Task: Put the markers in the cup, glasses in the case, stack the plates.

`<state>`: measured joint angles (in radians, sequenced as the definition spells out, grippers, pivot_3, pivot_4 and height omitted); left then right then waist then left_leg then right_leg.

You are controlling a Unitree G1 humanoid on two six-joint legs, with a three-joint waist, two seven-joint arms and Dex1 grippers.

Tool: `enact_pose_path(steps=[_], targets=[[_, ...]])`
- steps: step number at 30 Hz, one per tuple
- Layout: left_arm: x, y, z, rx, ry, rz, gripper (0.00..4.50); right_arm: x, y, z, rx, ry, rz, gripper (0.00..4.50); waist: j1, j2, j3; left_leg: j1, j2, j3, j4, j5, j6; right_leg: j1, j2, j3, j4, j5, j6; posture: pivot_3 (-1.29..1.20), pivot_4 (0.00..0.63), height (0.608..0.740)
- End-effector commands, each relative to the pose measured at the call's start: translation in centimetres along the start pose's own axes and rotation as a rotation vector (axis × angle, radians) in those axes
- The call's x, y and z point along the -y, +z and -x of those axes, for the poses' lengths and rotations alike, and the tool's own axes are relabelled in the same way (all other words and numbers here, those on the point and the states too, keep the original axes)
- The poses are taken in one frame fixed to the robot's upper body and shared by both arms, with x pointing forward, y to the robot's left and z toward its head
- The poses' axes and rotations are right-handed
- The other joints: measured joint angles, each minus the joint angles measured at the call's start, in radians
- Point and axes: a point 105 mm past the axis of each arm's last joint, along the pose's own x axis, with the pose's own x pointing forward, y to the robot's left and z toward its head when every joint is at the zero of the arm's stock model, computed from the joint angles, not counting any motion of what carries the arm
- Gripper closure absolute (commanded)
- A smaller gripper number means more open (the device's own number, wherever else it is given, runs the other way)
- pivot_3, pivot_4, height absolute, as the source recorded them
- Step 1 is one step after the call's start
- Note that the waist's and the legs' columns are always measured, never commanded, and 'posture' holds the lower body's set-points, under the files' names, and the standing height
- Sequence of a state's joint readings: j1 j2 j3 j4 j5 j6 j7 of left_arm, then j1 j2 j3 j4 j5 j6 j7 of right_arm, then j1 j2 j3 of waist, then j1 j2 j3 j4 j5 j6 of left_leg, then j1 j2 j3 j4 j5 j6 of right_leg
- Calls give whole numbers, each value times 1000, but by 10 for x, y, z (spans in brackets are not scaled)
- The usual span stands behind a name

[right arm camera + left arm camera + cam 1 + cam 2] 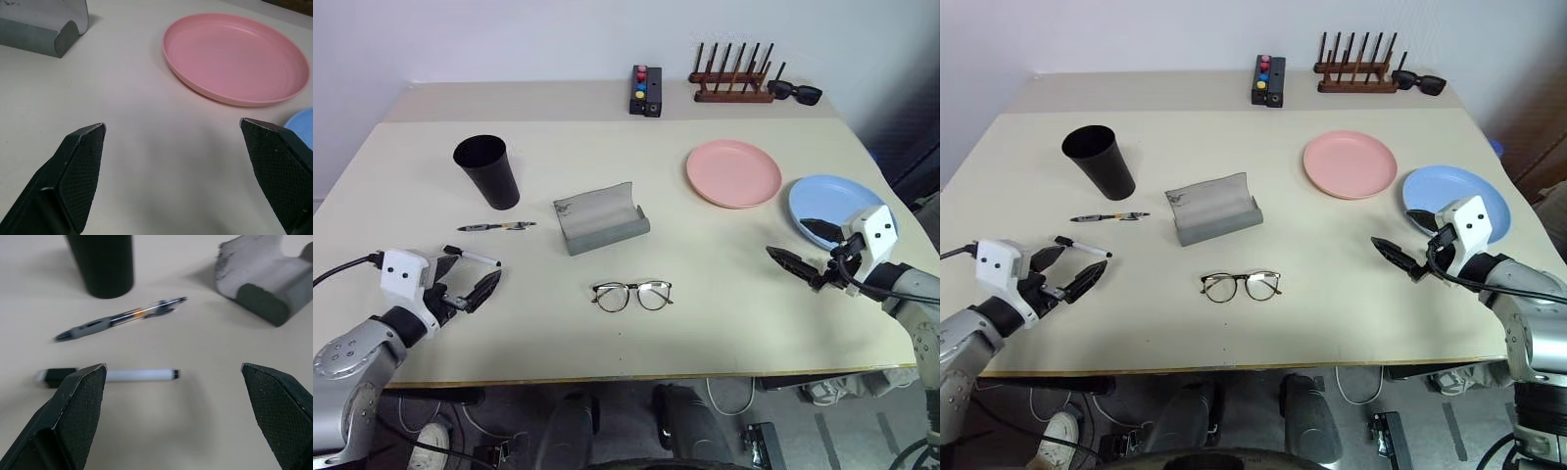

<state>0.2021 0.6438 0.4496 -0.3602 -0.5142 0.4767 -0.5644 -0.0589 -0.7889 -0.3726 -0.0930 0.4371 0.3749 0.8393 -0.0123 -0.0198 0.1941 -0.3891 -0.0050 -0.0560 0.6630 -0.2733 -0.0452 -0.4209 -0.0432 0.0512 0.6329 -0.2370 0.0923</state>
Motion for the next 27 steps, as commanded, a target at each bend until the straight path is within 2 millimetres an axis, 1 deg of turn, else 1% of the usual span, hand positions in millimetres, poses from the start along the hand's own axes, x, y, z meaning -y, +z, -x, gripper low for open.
enact_pose_path(steps=[1, 4, 7, 15, 22, 27], targets=[[-6, 9, 5, 22, 14, -41, 0, 6, 9, 17, 6, -28, 55, 15, 3, 0, 0, 0, 0, 0, 0, 0, 0, 0, 0, 0, 0, 0, 0, 0, 150, 735], [-7, 9, 4, 20, 14, -42, 0, 6, 5, 22, -9, -35, 55, 15, -1, 0, 0, 0, 0, 0, 0, 0, 0, 0, 0, 0, 0, 0, 0, 0, 150, 735], [-6, 11, 1, 26, 7, -43, 0, 4, 4, 22, -10, -31, 55, 15, -7, 0, 0, 1, 0, 0, 0, 0, 0, 1, 0, 0, 0, 0, -1, 0, 150, 735], [-4, 15, -4, 44, 7, -43, 0, -1, 1, 10, 15, -15, 46, 15, -3, 0, 0, 1, 1, 0, 0, 0, 0, 1, 1, 0, 0, 0, -1, 0, 150, 735], [-16, 20, -8, 56, 64, -50, 0, -4, -2, -2, 44, 3, 38, 15, -3, 0, 0, 1, 1, 0, 0, 0, 0, 1, 1, 0, 0, 0, -1, 0, 150, 735], [-27, 20, -9, 46, 131, -62, 0, -14, -5, -9, 59, 28, 25, 15, -3, 0, 0, 1, 0, 0, 0, 0, 0, 1, 1, 0, 0, 1, 1, 0, 150, 735]])
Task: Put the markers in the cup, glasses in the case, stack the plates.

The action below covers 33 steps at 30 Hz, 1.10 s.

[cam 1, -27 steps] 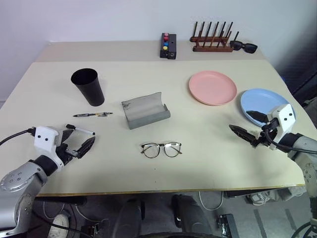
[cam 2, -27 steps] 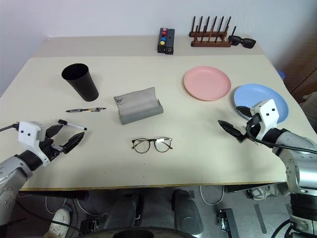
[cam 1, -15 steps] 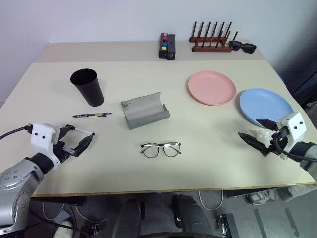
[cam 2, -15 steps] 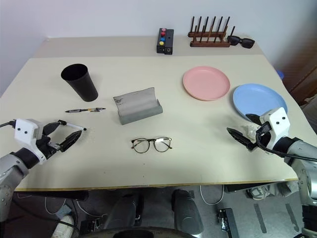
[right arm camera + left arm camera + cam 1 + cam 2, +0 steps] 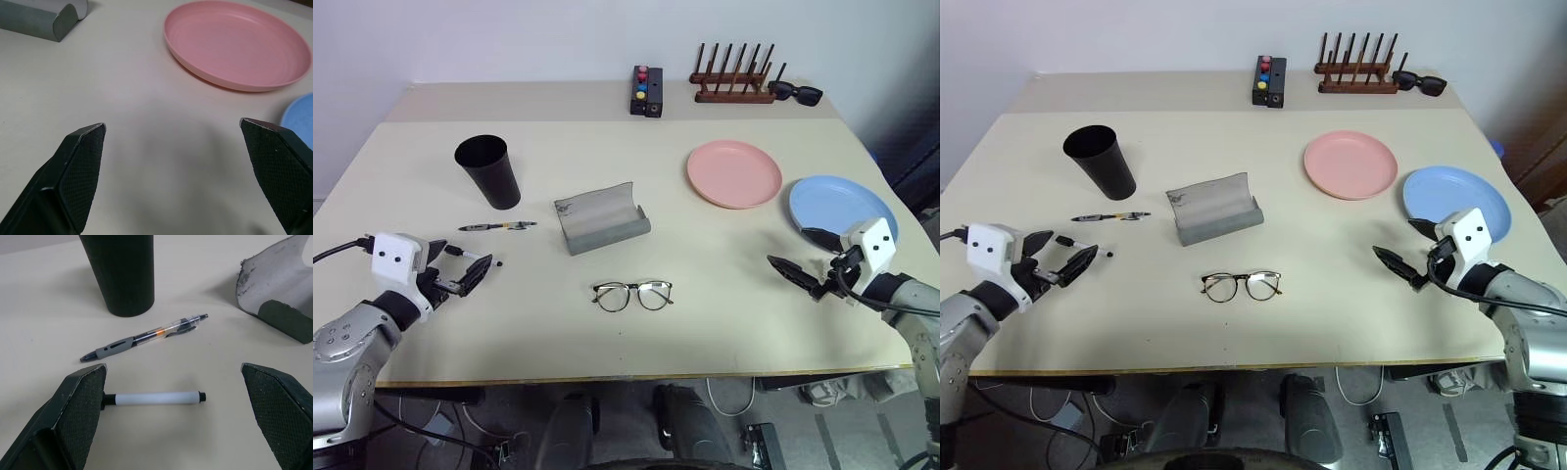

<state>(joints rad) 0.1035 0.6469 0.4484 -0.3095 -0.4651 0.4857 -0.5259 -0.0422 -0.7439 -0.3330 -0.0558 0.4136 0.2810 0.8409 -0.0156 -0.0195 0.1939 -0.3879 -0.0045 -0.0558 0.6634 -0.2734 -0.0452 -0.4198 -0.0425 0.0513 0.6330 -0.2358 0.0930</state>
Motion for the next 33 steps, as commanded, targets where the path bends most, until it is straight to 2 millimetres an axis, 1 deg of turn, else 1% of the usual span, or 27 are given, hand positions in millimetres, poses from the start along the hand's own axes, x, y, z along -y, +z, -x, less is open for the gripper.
enact_pose_path(steps=[1, 3, 7, 9, 12, 18, 20, 25, 27, 30, 33], targets=[[-14, 7, 1, 18, 75, -40, 0, -7, 6, -5, 41, 14, 18, 15, 0, 0, 0, 0, 0, 0, 0, 0, 0, 0, 0, 0, 0, 0, 0, 0, 150, 735], [-13, 8, 0, 20, 80, -58, 0, -13, 4, -8, 42, 28, 13, 15, 0, 0, 0, 0, 0, 0, 0, 0, 0, 0, 0, 0, 0, 0, 0, 0, 150, 735], [-7, 10, -4, 7, 19, -96, 0, -21, 6, -12, 59, 43, 4, 15, 0, 0, 0, 0, 0, 0, 0, 0, 0, 0, 0, 0, 0, 0, 0, 0, 150, 735], [-9, 9, -5, -10, 10, -102, 0, -25, 5, -13, 59, 46, 1, 15, 1, 0, 0, 0, 0, 0, 0, 0, 0, 0, 0, 0, 0, 0, 0, 0, 150, 735], [-9, -1, -6, -99, -21, -127, 0, -28, 2, -13, 60, 47, -9, 15, 1, 0, 0, 0, 0, 0, 0, 0, 0, 0, 0, 0, 0, 0, -1, 0, 150, 735], [-12, -8, -8, -161, -17, -76, 0, -34, -2, -14, 63, 44, -20, 15, -2, 0, 0, 0, 0, 0, 0, 0, 0, 0, 0, 0, 0, -1, -1, 0, 150, 735], [-14, -10, -10, -168, 6, -46, 0, -37, -2, -13, 65, 43, -22, 15, -1, 0, 0, 0, 0, 0, 0, 0, 0, 0, 0, 0, 0, 0, 0, 0, 150, 735], [-14, -11, -18, -157, 128, 82, 0, -37, -3, -12, 61, 41, -28, 15, 2, 0, 0, 0, 0, -1, 0, 0, 0, 0, 0, 0, 0, 1, 2, 0, 150, 735], [-14, -11, -23, -141, 212, 146, 0, -36, -3, -14, 63, 44, -28, 15, 1, 0, 0, 0, 0, -1, 1, 0, 0, 0, 0, 0, 0, 1, 3, 0, 150, 735], [-6, -16, -28, -161, 278, 193, 0, -35, -1, -18, 67, 52, -26, 15, 1, 0, 0, 0, 0, -1, 1, 0, 0, 0, 0, 0, 1, 2, 3, 0, 150, 735], [-4, -18, -31, -173, 348, 237, 0, -36, 0, -21, 71, 60, -25, 15, 1, 0, 0, 0, 0, -2, 1, 0, 0, 0, 0, 0, 1, 2, 3, 0, 150, 735]])
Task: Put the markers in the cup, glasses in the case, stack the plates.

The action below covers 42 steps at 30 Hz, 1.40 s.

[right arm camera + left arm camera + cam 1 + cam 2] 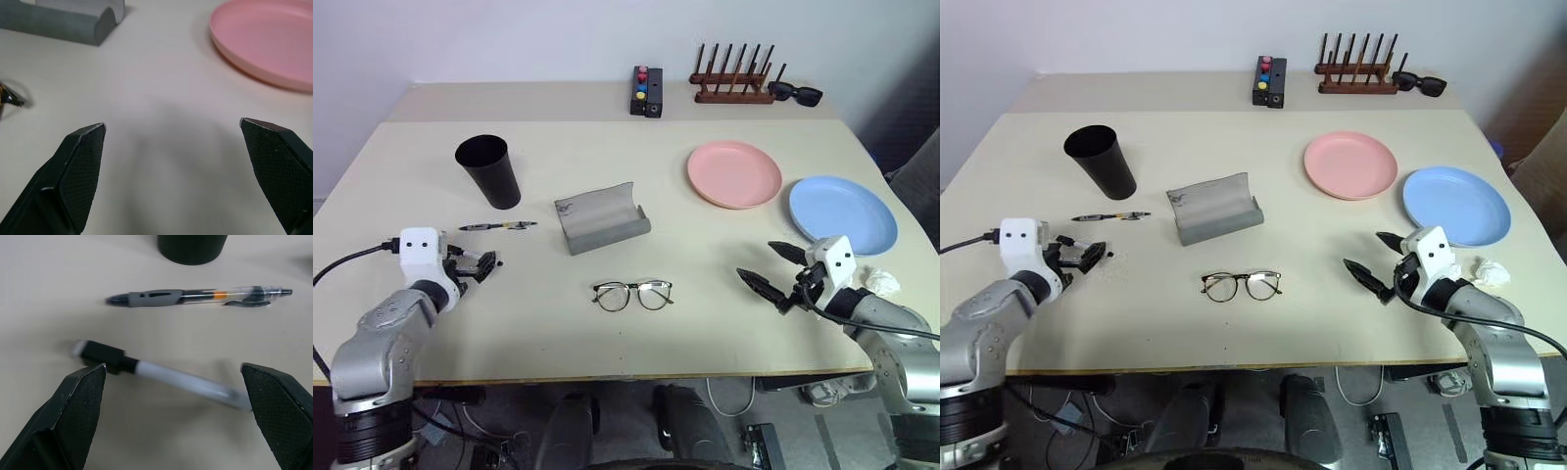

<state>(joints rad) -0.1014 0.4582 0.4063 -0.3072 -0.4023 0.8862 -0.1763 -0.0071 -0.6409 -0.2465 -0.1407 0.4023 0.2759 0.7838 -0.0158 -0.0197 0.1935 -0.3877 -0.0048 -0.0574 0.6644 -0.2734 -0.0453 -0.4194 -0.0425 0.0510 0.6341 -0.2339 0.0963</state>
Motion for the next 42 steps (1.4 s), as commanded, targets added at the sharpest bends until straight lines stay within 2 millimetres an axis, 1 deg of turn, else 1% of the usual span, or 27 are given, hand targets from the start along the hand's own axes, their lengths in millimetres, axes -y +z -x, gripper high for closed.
enact_pose_path(steps=[1, 5, 9, 12, 14, 15, 19, 20, 22, 23, 28, 31, 33, 35, 38, 40, 42], targets=[[-3, 11, 2, 30, 111, 28, 0, 0, 8, -3, 34, 8, 23, 15, 1, 0, 0, 0, 0, 0, 0, 0, 0, 0, 0, 0, 0, 0, 0, 0, 150, 735], [-2, 7, -1, -16, 216, 80, 0, -1, 9, -6, 37, 18, 23, 15, 3, 0, 0, 0, -1, 0, 1, 0, 0, 0, 0, 0, 0, 0, 0, 0, 150, 735], [-1, 9, -4, -45, 292, 126, 0, -2, 10, -8, 38, 25, 27, 15, 3, 0, 0, 0, -1, 0, 1, 0, 0, 1, 0, 0, 0, 0, 0, 0, 150, 735], [-1, 5, -7, -113, 341, 107, 0, -3, 11, -8, 40, 26, 28, 15, 2, 0, 0, 0, -2, -1, 1, 0, 0, 1, 0, 0, 0, 0, 0, 0, 150, 735], [-2, 3, -8, -138, 366, 111, 517, -4, 12, -9, 42, 26, 28, 0, 0, 0, 0, 0, -2, 0, 1, 0, 0, 1, 0, 0, 0, 0, 0, 0, 150, 735], [-2, 3, -8, -143, 375, 115, 846, -4, 12, -9, 42, 26, 28, 0, 0, 0, 0, 0, -2, -1, 1, 0, 0, 1, 0, 0, 0, 0, 0, 0, 150, 735], [-1, -4, -9, -225, 409, 139, 2770, -6, 13, -7, 43, 24, 28, 0, -1, 0, 0, 1, -2, 0, 1, 0, 0, 1, 0, 0, 0, 0, 0, 0, 150, 735], [0, -5, -9, -236, 413, 145, 3373, -6, 13, -7, 43, 23, 28, 0, -2, 0, 0, 1, -2, 0, 1, 0, 0, 1, 0, 0, 0, 0, 1, 0, 150, 735], [1, -7, -10, -263, 414, 150, 4384, -5, 13, -6, 42, 20, 28, 0, -4, 0, 0, 2, -2, 0, 1, 0, 0, 1, 0, 0, 0, 0, 1, 0, 150, 735], [2, -8, -10, -269, 410, 155, 4456, -5, 13, -5, 41, 19, 28, 0, -4, 1, -1, 2, -2, 0, 0, 0, 0, 1, 0, 0, 0, 0, 1, 0, 150, 735], [5, 2, -14, -213, 399, 167, 4456, -3, 12, -5, 40, 14, 28, 0, -3, 2, -1, 6, -2, 0, 0, 0, 0, 5, 0, 0, 0, 0, 1, 0, 150, 735], [2, 5, -13, -181, 426, 169, 4456, -3, 11, -5, 40, 13, 28, 0, -2, 1, -1, 13, -2, 0, -1, 0, 0, 13, 0, 0, -2, 0, 0, 0, 150, 735], [0, 9, -12, -149, 448, 162, 4456, -3, 11, -5, 41, 13, 28, 0, -3, 1, -1, 13, -2, 0, -1, 0, 0, 13, 0, 0, -2, -1, 0, 0, 150, 735], [-2, 17, -12, -98, 446, 141, 4456, -3, 11, -6, 42, 12, 28, 0, -3, 1, -1, 13, -2, 0, -1, 0, 0, 13, 0, 0, -2, -1, 0, 0, 150, 735], [-5, 46, -10, 93, 430, 142, 4456, -3, 10, -6, 43, 12, 28, 0, 0, -1, 0, 13, -2, 0, -1, 0, 0, 13, 0, 0, -2, 0, 0, 0, 150, 735], [-9, 71, -4, 258, 427, 152, 4456, -3, 10, -6, 44, 11, 28, 0, 3, -1, 0, 13, -2, -1, -1, 0, 0, 13, 0, 0, -2, -1, 0, 0, 150, 735], [-7, 95, 4, 418, 385, 141, 4456, -2, 10, -7, 46, 11, 29, 0, 4, -1, 0, 12, -2, 0, -1, 0, 0, 14, -1, 0, -3, -1, -1, 0, 150, 735]])
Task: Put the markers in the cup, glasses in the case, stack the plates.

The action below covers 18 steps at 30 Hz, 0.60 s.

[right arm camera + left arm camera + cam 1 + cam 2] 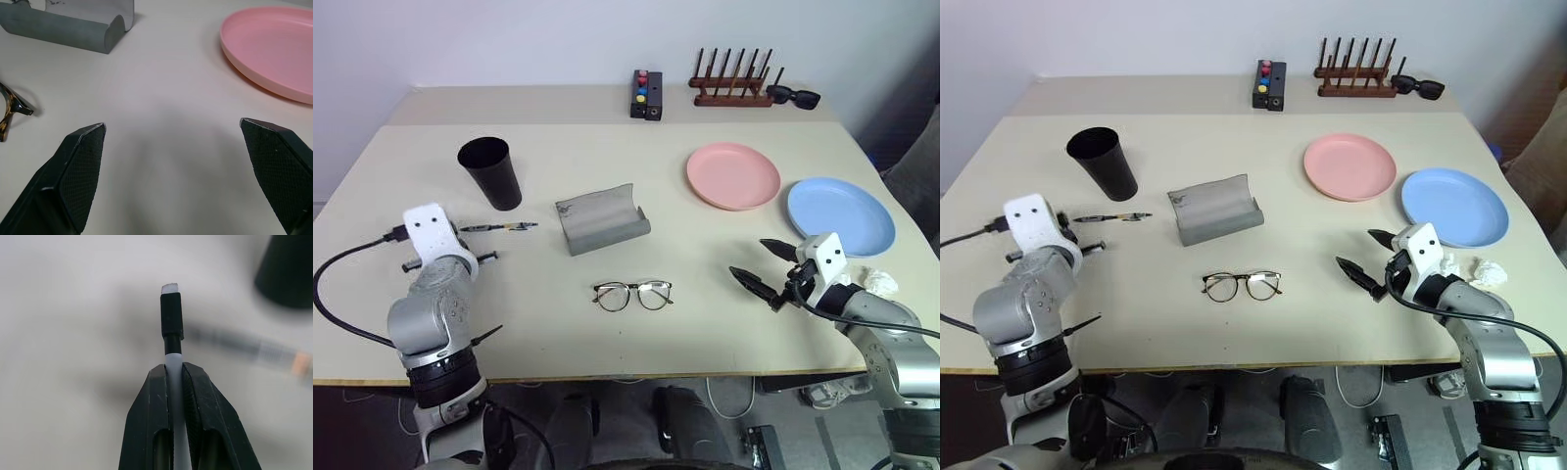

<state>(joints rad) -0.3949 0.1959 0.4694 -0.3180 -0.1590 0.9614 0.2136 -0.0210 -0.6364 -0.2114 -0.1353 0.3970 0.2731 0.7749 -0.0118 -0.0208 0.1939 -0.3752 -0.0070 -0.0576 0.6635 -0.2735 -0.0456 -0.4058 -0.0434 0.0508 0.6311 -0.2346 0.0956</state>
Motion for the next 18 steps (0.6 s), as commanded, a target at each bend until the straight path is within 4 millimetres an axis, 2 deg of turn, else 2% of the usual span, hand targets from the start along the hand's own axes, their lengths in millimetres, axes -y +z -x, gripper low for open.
enact_pose_path(steps=[1, 6, 10, 14, 18], targets=[[-1, 60, 14, 335, -63, 52, 4456, 3, 12, 0, 50, -9, 30, 0, 0, 0, 0, 0, 0, 0, 0, 0, 0, 0, 0, 0, 0, 0, -1, 0, 150, 735], [9, 104, 29, 592, -132, 6, 4456, 3, 13, -3, 59, -6, 33, 0, 0, 0, 0, 0, 0, 0, 0, 0, 0, 0, 0, 0, -1, -1, -1, 0, 150, 735], [36, 130, 27, 694, -258, -62, 4456, 1, 15, -6, 69, 7, 32, 0, 2, 0, 0, 0, 0, 0, 0, 0, 0, 1, 0, 0, -1, -1, -2, 0, 150, 735], [51, 142, 4, 700, -290, -60, 4456, -2, 21, -11, 90, 14, 32, 0, -1, 0, 0, 0, -1, 0, 0, 0, 0, 1, 0, 0, -1, 0, 1, 0, 150, 735], [65, 144, -17, 707, -324, -70, 4456, -4, 25, -14, 104, 13, 32, 0, -3, 0, 0, 0, -1, 0, 0, 0, 1, 0, 0, 0, -1, 0, 2, 0, 150, 735]])
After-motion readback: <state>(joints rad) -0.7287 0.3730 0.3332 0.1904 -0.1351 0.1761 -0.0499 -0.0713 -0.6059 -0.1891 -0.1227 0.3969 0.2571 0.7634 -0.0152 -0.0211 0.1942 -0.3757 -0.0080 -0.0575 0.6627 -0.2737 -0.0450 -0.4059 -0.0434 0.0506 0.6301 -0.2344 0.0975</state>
